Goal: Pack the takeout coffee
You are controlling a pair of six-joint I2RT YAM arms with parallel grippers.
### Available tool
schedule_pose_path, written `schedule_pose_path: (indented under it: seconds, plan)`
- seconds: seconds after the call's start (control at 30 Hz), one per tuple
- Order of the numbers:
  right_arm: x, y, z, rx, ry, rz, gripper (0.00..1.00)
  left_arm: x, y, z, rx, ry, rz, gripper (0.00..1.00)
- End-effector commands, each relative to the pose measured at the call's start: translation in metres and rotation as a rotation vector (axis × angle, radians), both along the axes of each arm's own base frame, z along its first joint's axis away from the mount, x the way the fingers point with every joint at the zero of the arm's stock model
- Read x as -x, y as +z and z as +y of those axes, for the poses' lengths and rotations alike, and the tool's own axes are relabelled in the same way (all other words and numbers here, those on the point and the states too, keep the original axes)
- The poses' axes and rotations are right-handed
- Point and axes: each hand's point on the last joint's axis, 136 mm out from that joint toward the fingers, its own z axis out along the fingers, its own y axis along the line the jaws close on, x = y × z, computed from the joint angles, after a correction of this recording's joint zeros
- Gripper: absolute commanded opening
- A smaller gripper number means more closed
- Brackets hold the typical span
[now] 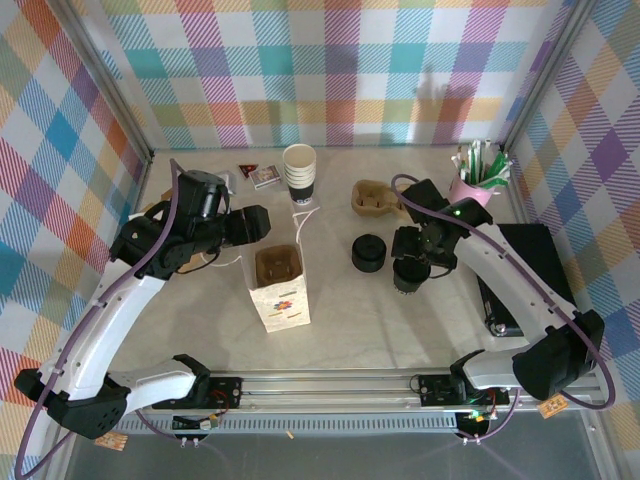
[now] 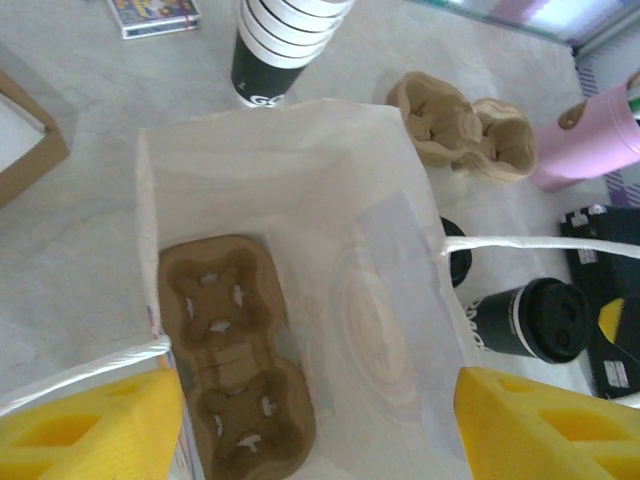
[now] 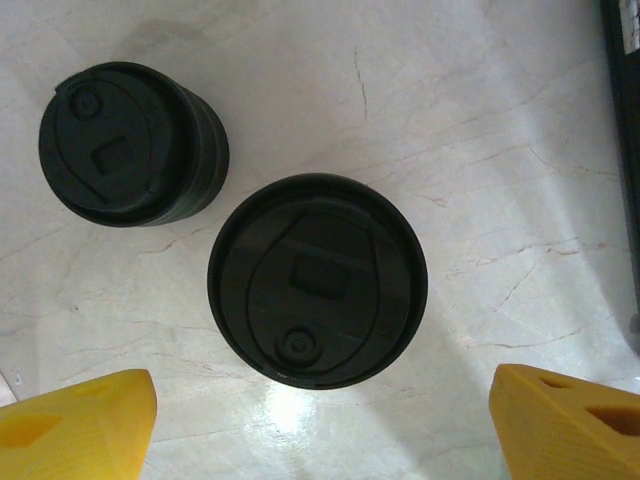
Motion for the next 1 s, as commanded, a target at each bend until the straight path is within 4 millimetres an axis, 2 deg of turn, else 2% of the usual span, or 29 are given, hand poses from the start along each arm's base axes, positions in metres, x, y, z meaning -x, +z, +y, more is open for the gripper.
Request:
schedule_pose_path:
  seconds: [0.0,0.1,0.47,0.97]
  plan:
    - [0.005,0.005,0.0,0.011,0.037,0.011,0.87,-0.007,0.004,0.011,-0.007,0.094,-0.015,0.71]
    - [0.006,0.001,0.002,0.009,0.043,0.028,0.87,-0.012,0.006,0.015,-0.021,0.136,-0.016,0.71]
    - [0.0,-0.001,0.007,0.005,0.102,0.004,0.87,-0.019,0.022,0.011,0.002,0.152,-0.024,0.71]
    - [-0.003,-0.034,0.007,0.02,0.057,0.047,0.86,-0.013,0.032,0.017,-0.008,0.161,-0.022,0.71]
